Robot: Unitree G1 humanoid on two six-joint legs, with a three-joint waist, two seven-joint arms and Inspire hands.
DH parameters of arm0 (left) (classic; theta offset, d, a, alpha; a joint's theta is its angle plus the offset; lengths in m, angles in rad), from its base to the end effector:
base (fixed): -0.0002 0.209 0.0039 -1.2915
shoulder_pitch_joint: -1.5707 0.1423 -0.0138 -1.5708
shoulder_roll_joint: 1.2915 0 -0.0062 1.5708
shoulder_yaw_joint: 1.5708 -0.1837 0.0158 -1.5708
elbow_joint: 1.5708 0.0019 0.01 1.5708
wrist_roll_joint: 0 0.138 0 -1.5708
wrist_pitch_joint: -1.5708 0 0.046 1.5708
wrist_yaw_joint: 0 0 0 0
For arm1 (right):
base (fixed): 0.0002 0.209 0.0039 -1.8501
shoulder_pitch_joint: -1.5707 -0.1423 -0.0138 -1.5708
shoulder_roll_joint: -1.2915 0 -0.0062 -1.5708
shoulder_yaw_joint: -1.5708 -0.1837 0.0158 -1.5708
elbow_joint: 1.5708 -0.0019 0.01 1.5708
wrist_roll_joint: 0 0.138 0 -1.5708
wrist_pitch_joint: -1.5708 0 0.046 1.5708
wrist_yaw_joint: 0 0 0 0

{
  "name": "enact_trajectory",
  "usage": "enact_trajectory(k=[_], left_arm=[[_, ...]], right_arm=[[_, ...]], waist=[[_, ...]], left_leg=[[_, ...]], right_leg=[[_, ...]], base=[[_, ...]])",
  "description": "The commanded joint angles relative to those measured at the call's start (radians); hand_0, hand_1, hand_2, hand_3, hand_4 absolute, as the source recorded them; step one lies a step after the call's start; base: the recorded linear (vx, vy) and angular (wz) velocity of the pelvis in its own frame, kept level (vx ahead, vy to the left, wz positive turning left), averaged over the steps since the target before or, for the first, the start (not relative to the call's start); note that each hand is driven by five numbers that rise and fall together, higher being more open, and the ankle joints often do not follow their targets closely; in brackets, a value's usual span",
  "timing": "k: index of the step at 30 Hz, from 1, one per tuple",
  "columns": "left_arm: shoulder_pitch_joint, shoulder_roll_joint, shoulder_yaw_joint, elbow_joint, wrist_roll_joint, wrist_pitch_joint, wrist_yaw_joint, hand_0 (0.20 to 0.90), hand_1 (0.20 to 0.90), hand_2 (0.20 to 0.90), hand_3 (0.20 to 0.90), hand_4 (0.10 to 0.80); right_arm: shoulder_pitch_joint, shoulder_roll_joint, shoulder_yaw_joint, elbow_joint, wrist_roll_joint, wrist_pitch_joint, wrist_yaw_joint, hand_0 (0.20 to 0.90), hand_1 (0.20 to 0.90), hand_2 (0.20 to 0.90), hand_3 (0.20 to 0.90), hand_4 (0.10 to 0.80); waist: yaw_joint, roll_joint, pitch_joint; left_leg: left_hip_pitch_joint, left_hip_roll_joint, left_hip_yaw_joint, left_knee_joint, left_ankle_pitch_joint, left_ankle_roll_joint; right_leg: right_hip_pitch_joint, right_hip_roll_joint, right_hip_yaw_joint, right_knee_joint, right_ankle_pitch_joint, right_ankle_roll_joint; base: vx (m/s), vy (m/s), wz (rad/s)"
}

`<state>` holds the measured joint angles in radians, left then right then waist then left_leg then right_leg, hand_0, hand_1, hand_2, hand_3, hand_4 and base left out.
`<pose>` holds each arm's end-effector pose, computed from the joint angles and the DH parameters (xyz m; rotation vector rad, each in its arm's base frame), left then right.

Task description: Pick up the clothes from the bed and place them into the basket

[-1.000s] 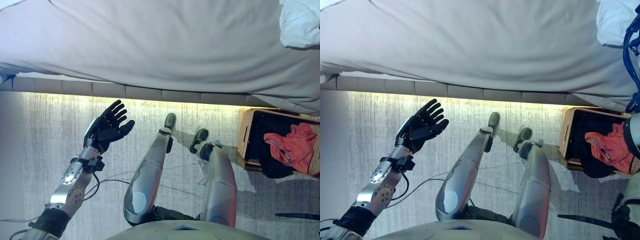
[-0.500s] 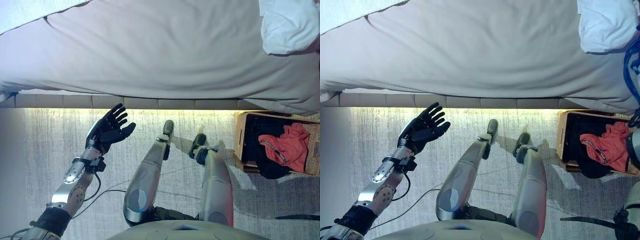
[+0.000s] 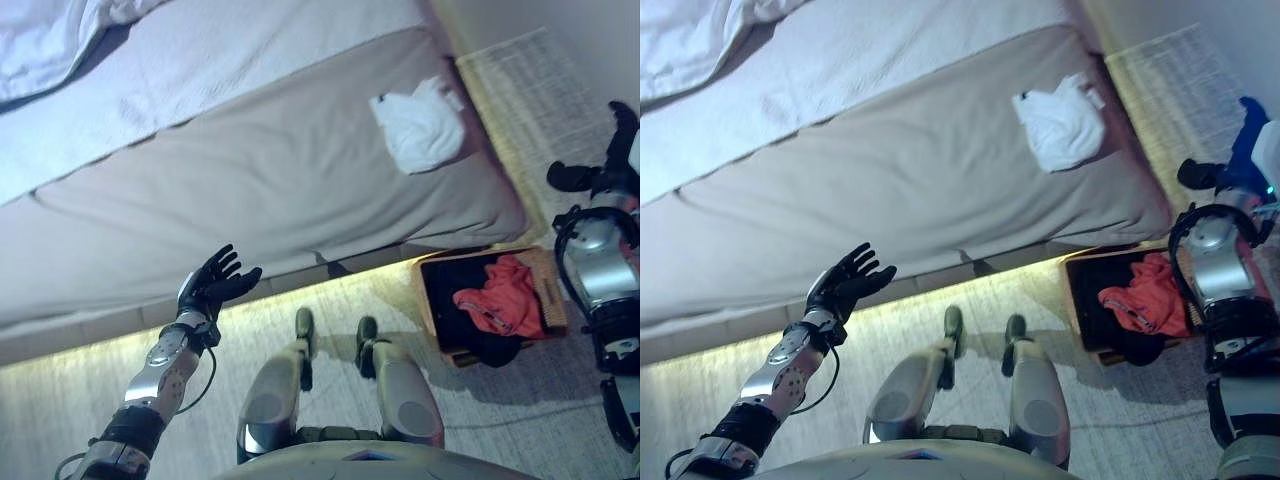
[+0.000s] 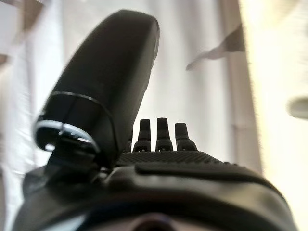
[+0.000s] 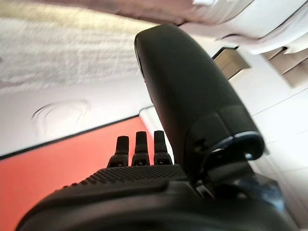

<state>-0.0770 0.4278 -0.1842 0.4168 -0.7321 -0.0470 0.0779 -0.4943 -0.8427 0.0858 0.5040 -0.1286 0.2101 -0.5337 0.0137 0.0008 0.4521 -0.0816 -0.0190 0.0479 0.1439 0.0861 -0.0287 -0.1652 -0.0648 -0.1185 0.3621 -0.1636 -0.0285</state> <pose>0.2031 0.2254 -0.0028 -0.2434 0.3408 0.1281 0.2741 -0.3227 0.1447 -0.9637 -0.0372 -0.7939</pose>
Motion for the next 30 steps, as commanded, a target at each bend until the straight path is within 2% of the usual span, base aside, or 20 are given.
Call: enact_trajectory(k=[1,2,4,5,6,7,8,9,10,11,13,14,15,16,17,18,20,22,27,30], left_arm=[[0.120,-0.016,-0.010,-0.003,0.048,-0.060,0.007,0.900,0.900,0.900,0.900,0.800],[0.121,-0.016,-0.011,-0.003,0.048,-0.060,0.006,0.900,0.900,0.900,0.900,0.800],[0.122,-0.012,-0.016,-0.008,0.047,-0.062,-0.012,0.900,0.900,0.900,0.900,0.800],[0.128,-0.012,-0.013,-0.010,0.048,-0.063,-0.018,0.900,0.900,0.900,0.900,0.800],[0.132,-0.013,-0.009,-0.008,0.049,-0.064,-0.019,0.900,0.900,0.900,0.900,0.800],[0.137,-0.011,-0.001,-0.003,0.049,-0.072,-0.020,0.900,0.900,0.900,0.900,0.800],[0.142,-0.001,0.004,-0.005,0.051,-0.080,-0.022,0.900,0.900,0.900,0.900,0.800],[0.140,0.010,0.013,-0.022,0.063,-0.075,-0.021,0.900,0.900,0.900,0.900,0.800],[0.136,0.029,0.022,-0.044,0.061,-0.064,-0.017,0.900,0.900,0.900,0.900,0.800],[0.134,0.036,0.025,-0.053,0.052,-0.064,-0.008,0.900,0.900,0.900,0.900,0.800],[0.099,0.056,0.017,-0.058,0.007,-0.079,-0.001,0.900,0.900,0.900,0.900,0.800],[0.074,0.058,0.009,-0.057,-0.003,-0.088,0.001,0.900,0.900,0.900,0.900,0.800],[0.041,0.065,-0.007,-0.060,-0.016,-0.092,0.004,0.900,0.900,0.900,0.900,0.800],[0.027,0.068,-0.016,-0.067,-0.020,-0.086,0.009,0.900,0.900,0.900,0.900,0.800],[0.026,0.067,-0.017,-0.069,-0.025,-0.081,0.016,0.900,0.900,0.900,0.900,0.800],[0.026,0.056,-0.024,-0.063,-0.025,-0.085,0.021,0.900,0.900,0.900,0.900,0.800],[0.011,0.045,-0.045,-0.074,-0.016,-0.083,0.014,0.900,0.900,0.900,0.900,0.800],[0.009,0.041,-0.065,-0.092,-0.003,-0.094,-0.006,0.900,0.900,0.900,0.900,0.800],[0.007,0.065,-0.104,-0.117,-0.002,-0.140,-0.021,0.900,0.900,0.900,0.900,0.800],[0.004,0.087,-0.112,-0.140,-0.026,-0.161,-0.025,0.900,0.900,0.900,0.900,0.800]], right_arm=[[0.007,-0.056,0.018,-0.013,-0.074,-0.061,-0.035,0.900,0.900,0.900,0.900,0.800],[0.004,-0.056,0.020,-0.010,-0.073,-0.062,-0.036,0.900,0.900,0.900,0.900,0.800],[-0.032,-0.052,0.036,0.004,-0.062,-0.036,-0.052,0.900,0.900,0.900,0.900,0.800],[-0.053,-0.044,0.048,0.018,-0.059,-0.025,-0.048,0.900,0.900,0.900,0.900,0.800],[-0.061,-0.042,0.052,0.022,-0.057,-0.025,-0.039,0.900,0.900,0.900,0.900,0.800],[-0.074,-0.031,0.060,0.034,-0.055,-0.032,-0.021,0.900,0.900,0.900,0.900,0.800],[-0.070,-0.022,0.067,0.040,-0.052,-0.048,-0.025,0.900,0.900,0.900,0.900,0.800],[-0.063,-0.018,0.073,0.042,-0.042,-0.060,-0.032,0.900,0.900,0.900,0.900,0.800],[-0.055,-0.016,0.068,0.052,-0.042,-0.076,-0.029,0.900,0.900,0.900,0.900,0.800],[-0.060,-0.016,0.071,0.069,-0.037,-0.095,-0.025,0.900,0.900,0.900,0.900,0.800],[-0.105,-0.021,0.104,0.097,-0.033,-0.096,-0.031,0.900,0.900,0.900,0.900,0.800],[-0.137,-0.026,0.121,0.113,-0.037,-0.093,-0.039,0.900,0.900,0.900,0.900,0.800],[-0.165,-0.032,0.134,0.134,-0.034,-0.096,-0.058,0.900,0.900,0.900,0.900,0.800],[-0.178,-0.041,0.140,0.152,-0.039,-0.105,-0.065,0.900,0.900,0.900,0.900,0.800],[-0.183,-0.045,0.142,0.159,-0.035,-0.111,-0.056,0.900,0.900,0.900,0.900,0.800],[-0.195,-0.043,0.147,0.164,-0.023,-0.106,-0.045,0.900,0.900,0.900,0.900,0.800],[-0.237,-0.059,0.167,0.182,-0.007,-0.091,-0.024,0.900,0.900,0.900,0.900,0.800],[-0.296,-0.078,0.207,0.223,-0.007,-0.085,-0.004,0.900,0.900,0.900,0.900,0.800],[-0.491,-0.131,0.377,0.308,0.016,-0.051,0.061,0.900,0.900,0.900,0.900,0.800],[-0.635,-0.142,0.464,0.395,0.051,-0.029,0.105,0.900,0.900,0.900,0.900,0.800]], waist=[[0.012,-0.032,-0.179],[0.014,-0.031,-0.178],[0.039,-0.010,-0.161],[0.051,-0.002,-0.156],[0.053,-0.003,-0.158],[0.068,0.002,-0.167],[0.080,0.000,-0.170],[0.082,0.002,-0.167],[0.083,0.015,-0.157],[0.088,0.020,-0.149],[0.077,0.025,-0.112],[0.068,0.025,-0.098],[0.055,0.026,-0.080],[0.048,0.024,-0.070],[0.046,0.023,-0.068],[0.054,0.021,-0.066],[0.082,0.021,-0.047],[0.105,0.027,-0.035],[0.146,0.055,0.003],[0.178,0.075,0.038]], left_leg=[[-0.076,0.031,0.016,0.255,-0.123,-0.007],[-0.077,0.028,0.015,0.252,-0.126,-0.006],[-0.124,-0.003,0.019,0.186,-0.098,-0.005],[-0.138,-0.020,0.025,0.148,-0.126,0.017],[-0.132,-0.020,0.024,0.144,-0.141,0.024],[-0.124,-0.051,-0.010,0.109,-0.158,0.040],[-0.119,-0.072,-0.034,0.091,-0.160,0.058],[-0.108,-0.065,-0.011,0.089,-0.173,0.078],[-0.081,-0.041,0.002,0.092,-0.188,0.092],[-0.071,-0.043,-0.030,0.091,-0.188,0.094],[-0.057,-0.045,-0.059,0.092,-0.198,0.082],[-0.059,-0.049,-0.073,0.089,-0.206,0.079],[-0.059,-0.053,-0.095,0.082,-0.219,0.081],[-0.062,-0.053,-0.113,0.084,-0.222,0.082],[-0.065,-0.053,-0.119,0.088,-0.222,0.081],[-0.072,-0.053,-0.134,0.089,-0.213,0.077],[-0.097,-0.046,-0.132,0.070,-0.178,0.055],[-0.118,-0.053,-0.150,0.059,-0.159,0.048],[-0.181,-0.062,-0.173,0.069,-0.132,0.043],[-0.241,-0.082,-0.194,0.100,-0.123,0.047]], right_leg=[[0.129,0.025,-0.007,-0.218,0.076,0.000],[0.132,0.025,-0.006,-0.217,0.075,0.001],[0.152,0.045,-0.008,-0.210,0.063,0.005],[0.150,0.055,-0.007,-0.186,0.041,-0.002],[0.146,0.057,-0.005,-0.172,0.027,-0.006],[0.143,0.074,0.002,-0.116,-0.015,-0.001],[0.129,0.076,0.009,-0.052,-0.001,0.020],[0.084,0.070,-0.011,0.054,0.032,0.044],[-0.008,0.037,-0.041,0.221,0.082,0.083],[-0.069,0.015,-0.029,0.274,0.099,0.099],[-0.126,-0.027,0.009,0.165,0.139,0.107],[-0.155,-0.041,0.041,0.082,0.187,0.110],[-0.173,-0.043,0.091,-0.015,0.207,0.111],[-0.150,-0.027,0.124,-0.070,0.183,0.105],[-0.138,-0.021,0.131,-0.080,0.174,0.103],[-0.120,-0.019,0.119,-0.096,0.168,0.101],[-0.082,-0.030,0.052,-0.142,0.164,0.095],[-0.069,-0.029,0.026,-0.165,0.161,0.086],[-0.118,-0.034,-0.036,-0.103,0.123,0.062],[-0.179,-0.038,-0.065,-0.041,0.094,0.045]], base=[[0.105,0.065,-0.12],[0.100,0.091,-0.06],[0.082,0.127,-0.07],[0.101,0.151,-0.14],[0.173,0.208,-0.21],[0.142,0.161,-0.17],[0.132,0.143,-0.35],[0.106,0.088,-0.64],[0.095,0.054,-0.71],[0.089,0.012,-0.51],[0.007,-0.086,0.13],[-0.047,-0.183,0.32],[-0.004,-0.247,0.30],[0.047,-0.246,0.25],[0.088,-0.213,0.63],[0.061,-0.195,0.88],[0.045,-0.253,0.73],[0.040,-0.189,0.22],[0.026,-0.096,0.33],[-0.015,-0.101,0.24]])
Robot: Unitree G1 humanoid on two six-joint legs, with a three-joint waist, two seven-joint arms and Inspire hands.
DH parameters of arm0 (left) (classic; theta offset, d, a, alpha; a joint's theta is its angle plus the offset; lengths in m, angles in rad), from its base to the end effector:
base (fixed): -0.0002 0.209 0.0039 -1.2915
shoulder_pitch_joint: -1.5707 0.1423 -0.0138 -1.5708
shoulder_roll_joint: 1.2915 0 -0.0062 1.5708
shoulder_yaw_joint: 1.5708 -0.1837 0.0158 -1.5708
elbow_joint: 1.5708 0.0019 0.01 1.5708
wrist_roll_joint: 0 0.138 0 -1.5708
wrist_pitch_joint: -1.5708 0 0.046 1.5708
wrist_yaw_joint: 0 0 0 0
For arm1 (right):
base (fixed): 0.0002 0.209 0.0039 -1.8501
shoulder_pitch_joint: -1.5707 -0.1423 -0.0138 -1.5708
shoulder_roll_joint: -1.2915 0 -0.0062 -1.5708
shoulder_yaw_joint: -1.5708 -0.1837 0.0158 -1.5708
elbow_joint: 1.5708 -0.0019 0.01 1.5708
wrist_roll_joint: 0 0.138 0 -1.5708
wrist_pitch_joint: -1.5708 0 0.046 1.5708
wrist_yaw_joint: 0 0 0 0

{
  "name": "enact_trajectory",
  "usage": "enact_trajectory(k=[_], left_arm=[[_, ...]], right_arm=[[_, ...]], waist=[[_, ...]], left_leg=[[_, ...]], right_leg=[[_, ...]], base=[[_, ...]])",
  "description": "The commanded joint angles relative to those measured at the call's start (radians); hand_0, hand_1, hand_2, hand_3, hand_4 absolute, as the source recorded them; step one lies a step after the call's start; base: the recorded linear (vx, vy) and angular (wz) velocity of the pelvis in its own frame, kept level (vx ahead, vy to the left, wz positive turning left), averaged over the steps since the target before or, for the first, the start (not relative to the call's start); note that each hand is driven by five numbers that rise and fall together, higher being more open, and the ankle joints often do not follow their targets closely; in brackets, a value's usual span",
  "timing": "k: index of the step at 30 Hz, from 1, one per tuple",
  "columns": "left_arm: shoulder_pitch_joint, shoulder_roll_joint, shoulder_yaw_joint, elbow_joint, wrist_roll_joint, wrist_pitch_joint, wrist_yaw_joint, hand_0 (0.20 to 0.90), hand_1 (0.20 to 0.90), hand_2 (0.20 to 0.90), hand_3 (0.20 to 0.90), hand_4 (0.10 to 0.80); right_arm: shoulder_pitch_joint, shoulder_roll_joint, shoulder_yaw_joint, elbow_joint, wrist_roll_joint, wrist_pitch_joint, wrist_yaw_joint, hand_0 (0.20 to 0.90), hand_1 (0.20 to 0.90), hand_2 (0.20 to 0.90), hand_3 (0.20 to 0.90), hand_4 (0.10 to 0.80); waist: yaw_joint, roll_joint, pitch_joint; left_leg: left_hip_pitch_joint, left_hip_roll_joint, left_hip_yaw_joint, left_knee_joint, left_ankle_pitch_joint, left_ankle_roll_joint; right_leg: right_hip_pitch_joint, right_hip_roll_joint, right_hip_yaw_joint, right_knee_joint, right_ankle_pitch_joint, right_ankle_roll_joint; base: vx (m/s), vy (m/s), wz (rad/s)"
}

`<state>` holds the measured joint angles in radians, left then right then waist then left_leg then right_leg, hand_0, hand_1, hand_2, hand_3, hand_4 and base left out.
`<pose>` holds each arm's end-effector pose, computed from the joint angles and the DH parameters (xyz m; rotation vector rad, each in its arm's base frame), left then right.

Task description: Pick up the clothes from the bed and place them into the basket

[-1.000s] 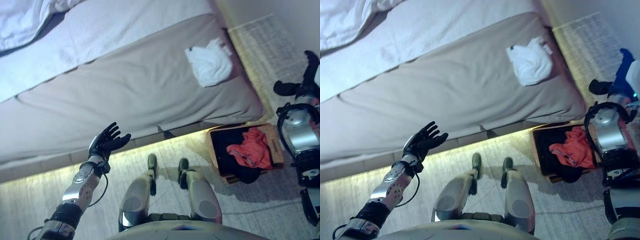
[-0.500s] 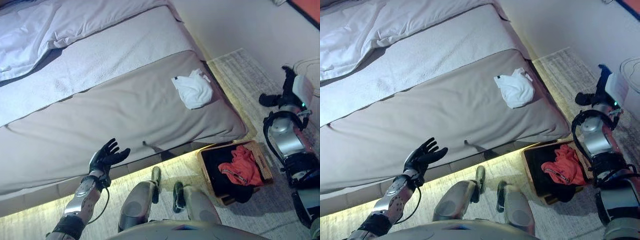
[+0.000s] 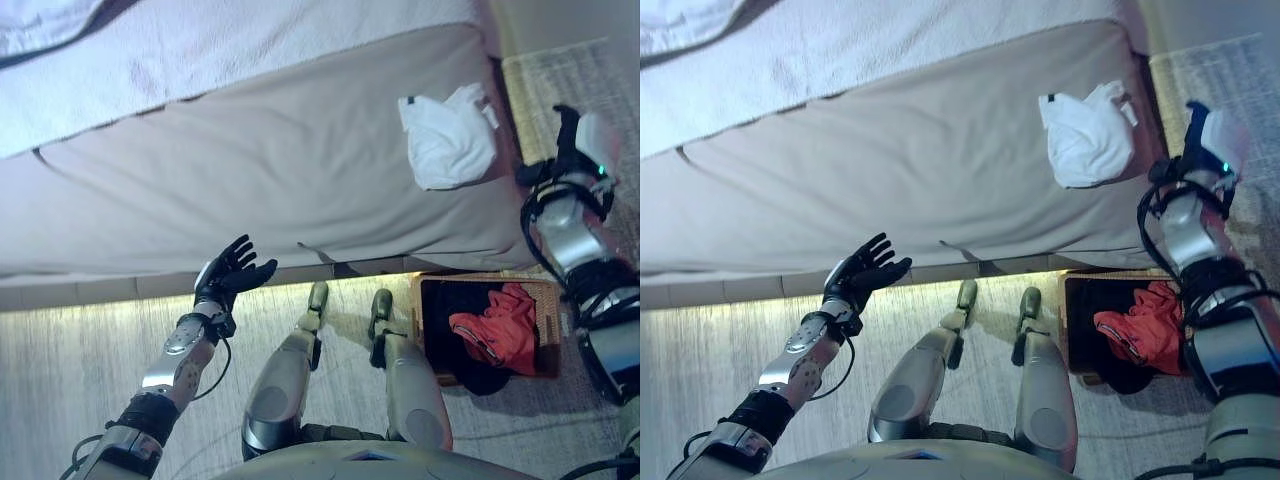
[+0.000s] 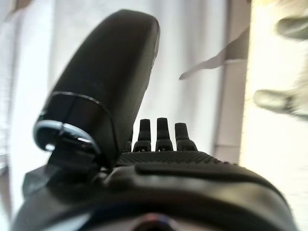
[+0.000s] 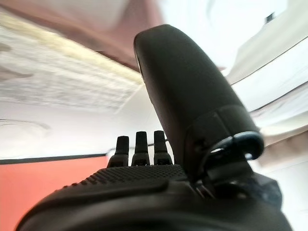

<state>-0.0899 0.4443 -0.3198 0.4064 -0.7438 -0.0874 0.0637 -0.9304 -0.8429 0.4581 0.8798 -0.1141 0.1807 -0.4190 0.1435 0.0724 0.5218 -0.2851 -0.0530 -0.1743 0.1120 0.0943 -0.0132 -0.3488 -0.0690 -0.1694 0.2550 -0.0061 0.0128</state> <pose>0.2025 0.2068 -0.0063 -0.2103 0.3482 0.0029 0.3261 -0.3032 0.1858 -1.1099 0.0043 -0.6444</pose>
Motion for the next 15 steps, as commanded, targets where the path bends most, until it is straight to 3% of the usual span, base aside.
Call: enact_trajectory(k=[1,9,10,15], left_arm=[[0.018,0.073,0.025,-0.135,-0.019,-0.123,-0.014,0.900,0.900,0.900,0.900,0.800],[0.057,0.097,0.021,-0.202,-0.037,-0.141,-0.031,0.900,0.900,0.900,0.900,0.800],[0.075,0.103,0.023,-0.219,-0.045,-0.147,-0.032,0.900,0.900,0.900,0.900,0.800],[0.122,0.123,0.049,-0.288,-0.078,-0.171,-0.040,0.900,0.900,0.900,0.900,0.800]], right_arm=[[-0.229,-0.144,0.112,0.040,0.040,0.008,0.003,0.900,0.900,0.900,0.900,0.800],[-0.394,-0.146,0.190,0.162,0.058,0.018,0.051,0.900,0.900,0.900,0.900,0.800],[-0.407,-0.145,0.197,0.175,0.070,0.012,0.067,0.900,0.900,0.900,0.900,0.800],[-0.431,-0.145,0.214,0.167,0.124,0.032,0.144,0.900,0.900,0.900,0.900,0.800]], waist=[[0.054,0.008,-0.020],[0.099,0.045,-0.002],[0.105,0.049,-0.002],[0.123,0.076,-0.002]], left_leg=[[-0.051,-0.055,0.022,0.146,-0.134,0.031],[-0.218,-0.081,0.008,0.226,-0.134,0.037],[-0.235,-0.082,0.012,0.259,-0.167,0.035],[-0.343,-0.086,0.014,0.311,-0.167,0.034]], right_leg=[[-0.006,-0.035,-0.017,0.082,-0.072,-0.001],[-0.172,-0.040,-0.051,0.190,-0.100,-0.022],[-0.190,-0.040,-0.044,0.221,-0.131,-0.019],[-0.299,-0.040,-0.048,0.313,-0.162,-0.033]], base=[[-0.040,-0.090,0.23],[-0.017,-0.069,0.21],[0.042,-0.084,0.19],[-0.020,-0.055,0.15]])
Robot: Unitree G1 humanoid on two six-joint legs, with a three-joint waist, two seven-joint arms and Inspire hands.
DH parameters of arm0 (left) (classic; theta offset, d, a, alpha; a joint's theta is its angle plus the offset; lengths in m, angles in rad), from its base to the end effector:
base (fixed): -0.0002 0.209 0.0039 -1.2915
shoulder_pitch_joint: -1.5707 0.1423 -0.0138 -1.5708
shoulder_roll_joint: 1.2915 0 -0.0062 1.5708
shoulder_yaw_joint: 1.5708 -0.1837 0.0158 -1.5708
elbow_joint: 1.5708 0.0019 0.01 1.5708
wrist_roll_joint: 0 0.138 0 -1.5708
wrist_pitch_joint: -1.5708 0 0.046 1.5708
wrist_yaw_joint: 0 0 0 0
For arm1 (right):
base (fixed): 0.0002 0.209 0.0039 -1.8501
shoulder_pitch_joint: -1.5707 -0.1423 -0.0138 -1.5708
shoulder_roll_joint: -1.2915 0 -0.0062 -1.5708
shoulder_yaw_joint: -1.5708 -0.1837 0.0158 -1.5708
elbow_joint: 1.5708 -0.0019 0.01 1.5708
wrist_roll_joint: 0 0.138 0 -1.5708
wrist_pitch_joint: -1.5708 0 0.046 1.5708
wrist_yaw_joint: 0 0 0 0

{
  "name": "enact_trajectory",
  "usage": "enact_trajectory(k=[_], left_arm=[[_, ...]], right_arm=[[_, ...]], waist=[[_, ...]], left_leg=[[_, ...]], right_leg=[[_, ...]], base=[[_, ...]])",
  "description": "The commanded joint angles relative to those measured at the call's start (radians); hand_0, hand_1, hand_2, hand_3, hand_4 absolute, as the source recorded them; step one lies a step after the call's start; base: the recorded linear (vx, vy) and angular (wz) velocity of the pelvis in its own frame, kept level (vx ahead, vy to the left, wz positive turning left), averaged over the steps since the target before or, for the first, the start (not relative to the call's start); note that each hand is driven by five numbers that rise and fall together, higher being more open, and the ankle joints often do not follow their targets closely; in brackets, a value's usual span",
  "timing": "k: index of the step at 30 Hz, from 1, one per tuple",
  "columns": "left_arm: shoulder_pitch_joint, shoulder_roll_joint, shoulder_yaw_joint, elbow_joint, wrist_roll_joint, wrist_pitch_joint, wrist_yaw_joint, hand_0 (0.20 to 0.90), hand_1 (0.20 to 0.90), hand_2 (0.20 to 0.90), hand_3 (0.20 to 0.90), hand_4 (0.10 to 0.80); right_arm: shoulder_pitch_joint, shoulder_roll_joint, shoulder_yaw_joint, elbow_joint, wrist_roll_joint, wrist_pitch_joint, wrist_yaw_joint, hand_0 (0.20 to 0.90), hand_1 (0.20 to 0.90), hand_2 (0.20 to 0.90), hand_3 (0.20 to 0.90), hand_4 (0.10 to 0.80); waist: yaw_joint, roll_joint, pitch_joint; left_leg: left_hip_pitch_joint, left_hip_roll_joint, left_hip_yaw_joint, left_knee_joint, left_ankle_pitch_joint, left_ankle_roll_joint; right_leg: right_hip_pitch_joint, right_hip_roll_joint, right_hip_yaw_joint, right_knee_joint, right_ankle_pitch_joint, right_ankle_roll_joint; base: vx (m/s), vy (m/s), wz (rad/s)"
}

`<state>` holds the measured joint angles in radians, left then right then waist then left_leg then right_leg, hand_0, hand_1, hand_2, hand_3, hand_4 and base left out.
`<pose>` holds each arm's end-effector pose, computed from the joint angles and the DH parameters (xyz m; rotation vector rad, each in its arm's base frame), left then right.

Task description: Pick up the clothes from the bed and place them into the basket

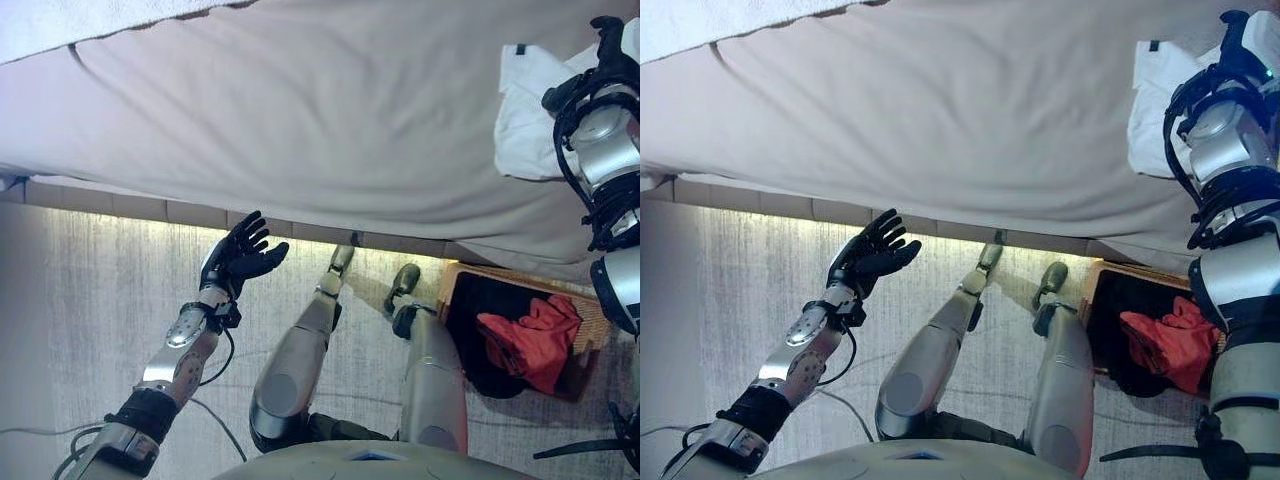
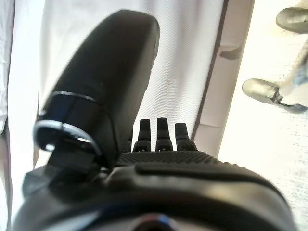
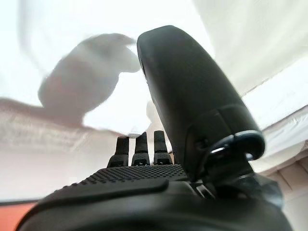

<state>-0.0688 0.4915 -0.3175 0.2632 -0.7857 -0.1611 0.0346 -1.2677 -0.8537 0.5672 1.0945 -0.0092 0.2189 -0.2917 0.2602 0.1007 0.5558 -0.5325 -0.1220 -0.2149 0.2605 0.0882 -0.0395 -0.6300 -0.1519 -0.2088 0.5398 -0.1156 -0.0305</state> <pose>0.2053 0.2070 0.0175 -0.2459 0.1796 -0.0704 0.3416 -0.3020 0.2622 -0.9944 0.0124 -0.6865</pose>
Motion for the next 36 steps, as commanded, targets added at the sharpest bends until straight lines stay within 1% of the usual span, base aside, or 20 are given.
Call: enact_trajectory(k=[1,5,11,15,16,17,18,19,22,28,32,36], left_arm=[[0.103,0.078,0.049,-0.154,-0.039,-0.098,-0.011,0.900,0.900,0.900,0.900,0.800],[0.118,0.093,0.064,-0.207,-0.043,-0.092,-0.011,0.900,0.900,0.900,0.900,0.800],[0.131,0.111,0.083,-0.241,-0.047,-0.089,-0.011,0.900,0.900,0.900,0.900,0.800],[0.138,0.122,0.093,-0.259,-0.049,-0.097,-0.011,0.900,0.900,0.900,0.900,0.800],[0.139,0.122,0.094,-0.258,-0.051,-0.102,-0.012,0.900,0.900,0.900,0.900,0.800],[0.137,0.123,0.093,-0.259,-0.053,-0.108,-0.010,0.900,0.900,0.900,0.900,0.800],[0.137,0.124,0.095,-0.262,-0.055,-0.109,-0.011,0.900,0.900,0.900,0.900,0.800],[0.136,0.125,0.095,-0.263,-0.057,-0.111,-0.011,0.900,0.900,0.900,0.900,0.800],[0.137,0.126,0.091,-0.263,-0.061,-0.122,-0.009,0.900,0.900,0.900,0.900,0.800],[0.139,0.111,0.089,-0.241,-0.057,-0.152,-0.018,0.900,0.900,0.900,0.900,0.800],[0.135,0.106,0.089,-0.239,-0.060,-0.152,-0.018,0.900,0.900,0.900,0.900,0.800],[0.125,0.096,0.092,-0.221,-0.059,-0.152,-0.018,0.900,0.900,0.900,0.900,0.800]], right_arm=[[-0.095,-0.134,0.106,-0.044,0.025,-0.006,0.032,0.900,0.900,0.900,0.900,0.800],[-0.075,-0.133,0.099,-0.020,0.048,0.023,0.124,0.900,0.900,0.900,0.900,0.800],[-0.035,-0.125,0.081,0.060,0.079,0.134,0.315,0.900,0.900,0.900,0.900,0.800],[-0.006,-0.128,0.061,0.099,0.112,0.147,0.390,0.900,0.900,0.900,0.900,0.800],[-0.007,-0.128,0.055,0.106,0.124,0.145,0.389,0.818,0.818,0.818,0.804,0.704],[-0.010,-0.129,0.047,0.115,0.131,0.133,0.394,0.665,0.665,0.665,0.625,0.525],[-0.014,-0.129,0.043,0.117,0.143,0.126,0.393,0.385,0.385,0.385,0.299,0.199],[-0.026,-0.132,0.042,0.123,0.148,0.115,0.398,0.300,0.300,0.300,0.200,0.100],[-0.021,-0.143,0.022,0.123,0.126,0.066,0.355,0.300,0.300,0.300,0.200,0.100],[0.003,-0.162,0.001,0.082,0.125,0.017,0.227,0.300,0.300,0.300,0.200,0.100],[0.020,-0.183,-0.015,0.039,0.097,-0.009,0.168,0.300,0.300,0.300,0.200,0.100],[0.065,-0.215,-0.053,-0.010,0.092,-0.042,0.142,0.300,0.300,0.300,0.200,0.100]], waist=[[0.008,0.050,-0.036],[0.016,0.061,-0.036],[0.025,0.063,-0.036],[0.026,0.063,-0.036],[0.027,0.063,-0.036],[0.026,0.064,-0.036],[0.027,0.064,-0.036],[0.027,0.063,-0.036],[0.018,0.060,-0.036],[-0.002,0.040,-0.036],[-0.021,0.020,-0.036],[-0.044,-0.006,-0.036]], left_leg=[[-0.107,-0.017,0.055,0.169,-0.162,0.060],[-0.171,-0.016,0.057,0.217,-0.173,0.067],[-0.233,-0.009,0.057,0.267,-0.190,0.075],[-0.242,-0.006,0.054,0.272,-0.191,0.074],[-0.241,-0.006,0.054,0.271,-0.191,0.074],[-0.240,-0.005,0.054,0.269,-0.190,0.074],[-0.239,-0.005,0.055,0.268,-0.190,0.073],[-0.237,-0.004,0.057,0.269,-0.191,0.073],[-0.232,0.001,0.066,0.281,-0.200,0.070],[-0.181,0.005,0.080,0.281,-0.218,0.071],[-0.110,0.013,0.094,0.281,-0.235,0.071],[-0.020,0.028,0.116,0.291,-0.255,0.069]], right_leg=[[-0.029,0.042,-0.010,0.039,-0.057,0.008],[-0.094,0.040,-0.015,0.097,-0.076,-0.004],[-0.148,0.042,-0.016,0.136,-0.087,-0.011],[-0.153,0.048,-0.017,0.128,-0.078,-0.009],[-0.151,0.049,-0.016,0.125,-0.077,-0.009],[-0.152,0.051,-0.015,0.124,-0.077,-0.010],[-0.150,0.051,-0.015,0.122,-0.076,-0.010],[-0.148,0.051,-0.015,0.122,-0.077,-0.010],[-0.144,0.053,-0.012,0.130,-0.078,-0.010],[-0.084,0.062,-0.005,0.109,-0.078,-0.009],[-0.009,0.058,-0.003,0.086,-0.081,-0.009],[0.094,0.056,0.005,0.057,-0.090,-0.009]], base=[[-0.033,-0.056,0.16],[-0.033,-0.046,0.15],[-0.041,-0.033,0.04],[-0.042,-0.019,0.06],[-0.052,0.006,0.02],[-0.056,0.011,-0.04],[-0.063,0.014,-0.09],[-0.063,0.014,-0.14],[-0.064,0.028,-0.08],[-0.051,0.053,-0.06],[-0.032,0.117,-0.12],[-0.019,0.142,-0.19]])
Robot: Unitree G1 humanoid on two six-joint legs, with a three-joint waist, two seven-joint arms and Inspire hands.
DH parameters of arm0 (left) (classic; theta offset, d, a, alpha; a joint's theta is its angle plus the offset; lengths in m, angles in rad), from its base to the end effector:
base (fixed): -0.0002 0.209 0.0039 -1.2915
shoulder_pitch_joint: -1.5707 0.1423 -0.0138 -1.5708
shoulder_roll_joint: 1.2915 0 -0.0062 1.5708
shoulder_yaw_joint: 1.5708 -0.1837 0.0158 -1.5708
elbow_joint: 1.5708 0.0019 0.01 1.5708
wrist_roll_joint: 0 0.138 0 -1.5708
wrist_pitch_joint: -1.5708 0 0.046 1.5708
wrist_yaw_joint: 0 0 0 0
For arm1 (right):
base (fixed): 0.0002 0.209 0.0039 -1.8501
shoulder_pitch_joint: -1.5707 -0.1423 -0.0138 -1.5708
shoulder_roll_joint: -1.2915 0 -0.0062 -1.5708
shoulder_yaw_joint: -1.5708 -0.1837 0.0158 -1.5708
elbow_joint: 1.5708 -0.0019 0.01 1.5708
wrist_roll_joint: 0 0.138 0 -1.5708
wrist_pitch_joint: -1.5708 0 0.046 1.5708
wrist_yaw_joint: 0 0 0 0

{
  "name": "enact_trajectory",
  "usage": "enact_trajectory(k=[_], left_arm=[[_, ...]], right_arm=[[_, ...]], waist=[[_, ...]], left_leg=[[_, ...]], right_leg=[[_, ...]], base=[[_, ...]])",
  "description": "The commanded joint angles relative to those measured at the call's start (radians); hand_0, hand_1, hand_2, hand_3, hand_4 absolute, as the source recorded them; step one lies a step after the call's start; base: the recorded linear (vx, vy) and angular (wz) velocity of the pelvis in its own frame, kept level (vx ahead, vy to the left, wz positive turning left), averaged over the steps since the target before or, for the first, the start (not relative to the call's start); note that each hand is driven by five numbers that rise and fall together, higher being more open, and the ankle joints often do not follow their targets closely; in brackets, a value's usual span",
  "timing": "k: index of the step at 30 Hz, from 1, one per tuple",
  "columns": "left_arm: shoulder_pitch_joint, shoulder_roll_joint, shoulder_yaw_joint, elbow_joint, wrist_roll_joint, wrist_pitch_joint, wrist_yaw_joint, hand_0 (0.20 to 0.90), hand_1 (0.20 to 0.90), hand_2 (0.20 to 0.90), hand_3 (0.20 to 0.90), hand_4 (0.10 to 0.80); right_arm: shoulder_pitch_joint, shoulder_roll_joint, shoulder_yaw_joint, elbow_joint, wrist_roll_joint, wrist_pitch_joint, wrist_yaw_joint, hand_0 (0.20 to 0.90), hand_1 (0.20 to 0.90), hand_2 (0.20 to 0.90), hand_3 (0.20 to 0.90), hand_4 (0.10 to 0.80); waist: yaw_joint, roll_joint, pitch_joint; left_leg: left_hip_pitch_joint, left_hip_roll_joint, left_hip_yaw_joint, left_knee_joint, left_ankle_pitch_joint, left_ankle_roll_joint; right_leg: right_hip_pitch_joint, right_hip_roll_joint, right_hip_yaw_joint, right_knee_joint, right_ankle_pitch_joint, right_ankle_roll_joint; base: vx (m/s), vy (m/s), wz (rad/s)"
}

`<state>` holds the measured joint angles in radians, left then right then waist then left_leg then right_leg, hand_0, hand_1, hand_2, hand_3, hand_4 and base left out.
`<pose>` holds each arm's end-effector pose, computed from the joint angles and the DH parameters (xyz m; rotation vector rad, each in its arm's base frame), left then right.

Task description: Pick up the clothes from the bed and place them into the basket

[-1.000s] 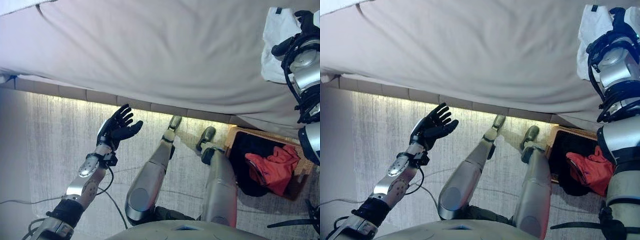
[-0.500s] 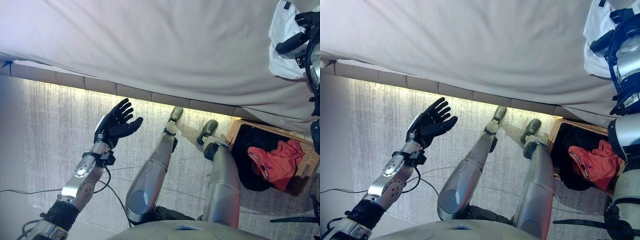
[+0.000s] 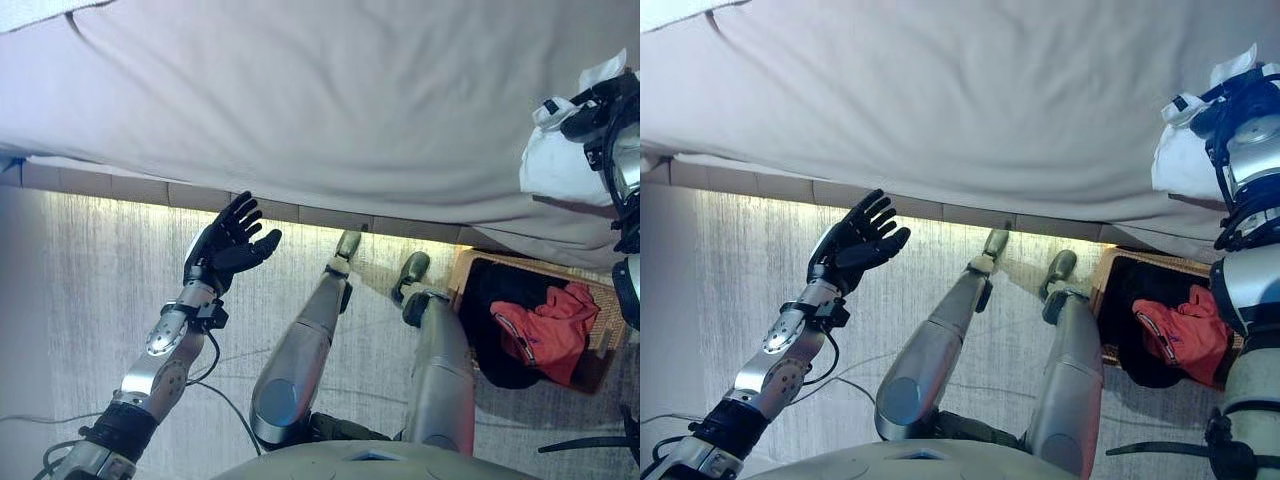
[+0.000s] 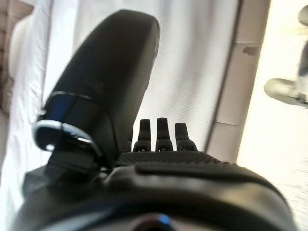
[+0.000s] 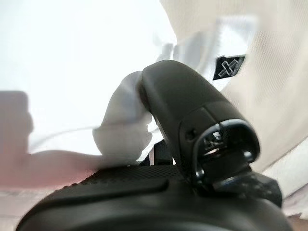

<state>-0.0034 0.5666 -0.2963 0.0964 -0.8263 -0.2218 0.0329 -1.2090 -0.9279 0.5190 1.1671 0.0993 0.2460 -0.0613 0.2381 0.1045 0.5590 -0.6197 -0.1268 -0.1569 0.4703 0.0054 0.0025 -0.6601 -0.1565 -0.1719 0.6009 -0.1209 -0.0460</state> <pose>0.1963 0.2142 0.0403 -0.2584 0.0450 -0.1066 0.3214 -0.3407 0.2479 -0.8328 0.2531 -0.5864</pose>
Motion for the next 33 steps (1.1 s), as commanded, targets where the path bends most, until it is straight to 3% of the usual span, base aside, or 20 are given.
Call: enact_trajectory(k=[1,6,10,13,16,24,33], left_arm=[[0.042,0.013,0.076,-0.046,-0.013,-0.082,-0.008,0.900,0.900,0.900,0.900,0.800],[0.013,-0.007,0.070,-0.010,0.005,-0.077,-0.002,0.900,0.900,0.900,0.900,0.800],[-0.004,-0.031,0.060,0.039,0.028,-0.070,0.006,0.900,0.900,0.900,0.900,0.800],[-0.007,-0.051,0.050,0.087,0.065,-0.056,0.022,0.900,0.900,0.900,0.900,0.800],[0.004,-0.073,0.071,0.147,0.101,-0.037,0.021,0.900,0.900,0.900,0.900,0.800],[-0.011,-0.089,0.070,0.216,0.131,-0.052,-0.067,0.900,0.900,0.900,0.900,0.800],[-0.069,-0.135,0.060,0.314,0.136,-0.075,-0.102,0.900,0.900,0.900,0.900,0.800]], right_arm=[[0.029,-0.153,-0.027,-0.115,-0.008,-0.079,-0.089,0.300,0.300,0.300,0.200,0.100],[0.078,-0.181,-0.077,-0.172,0.015,-0.121,-0.080,0.300,0.300,0.300,0.200,0.100],[0.157,-0.203,-0.134,-0.236,0.045,-0.180,-0.059,0.300,0.300,0.300,0.200,0.100],[0.246,-0.219,-0.181,-0.296,0.045,-0.205,-0.035,0.300,0.300,0.300,0.200,0.100],[0.423,-0.226,-0.273,-0.429,0.031,-0.200,-0.010,0.300,0.300,0.300,0.200,0.100],[0.673,-0.174,-0.496,-0.587,0.079,-0.238,-0.024,0.300,0.300,0.300,0.200,0.100],[0.858,-0.138,-0.625,-0.695,0.058,-0.230,-0.010,0.300,0.300,0.300,0.200,0.100]], waist=[[-0.037,-0.025,-0.039],[-0.066,-0.058,-0.039],[-0.100,-0.096,-0.098],[-0.135,-0.124,-0.169],[-0.185,-0.151,-0.263],[-0.271,-0.161,-0.380],[-0.352,-0.180,-0.429]], left_leg=[[0.094,0.039,0.069,0.076,-0.154,0.027],[0.215,0.055,0.096,0.064,-0.178,0.028],[0.327,0.076,0.133,0.005,-0.193,0.025],[0.411,0.085,0.160,-0.083,-0.188,0.023],[0.535,0.091,0.186,-0.237,-0.159,0.020],[0.680,0.116,0.220,-0.471,-0.104,0.019],[0.731,0.125,0.258,-0.534,-0.106,0.029]], right_leg=[[0.160,0.058,-0.035,-0.030,-0.061,-0.001],[0.287,0.052,-0.013,-0.086,-0.054,0.003],[0.402,0.053,0.014,-0.185,-0.033,0.017],[0.469,0.058,0.046,-0.276,0.001,0.040],[0.556,0.076,0.112,-0.402,0.055,0.080],[0.621,0.103,0.233,-0.569,0.160,0.133],[0.615,0.142,0.315,-0.595,0.191,0.150]], base=[[-0.057,0.183,-0.26],[0.021,0.121,-0.24],[0.117,0.140,-0.31],[0.174,0.138,-0.31],[0.270,0.105,-0.34],[0.078,0.050,-0.32],[-0.023,-0.004,-0.27]])
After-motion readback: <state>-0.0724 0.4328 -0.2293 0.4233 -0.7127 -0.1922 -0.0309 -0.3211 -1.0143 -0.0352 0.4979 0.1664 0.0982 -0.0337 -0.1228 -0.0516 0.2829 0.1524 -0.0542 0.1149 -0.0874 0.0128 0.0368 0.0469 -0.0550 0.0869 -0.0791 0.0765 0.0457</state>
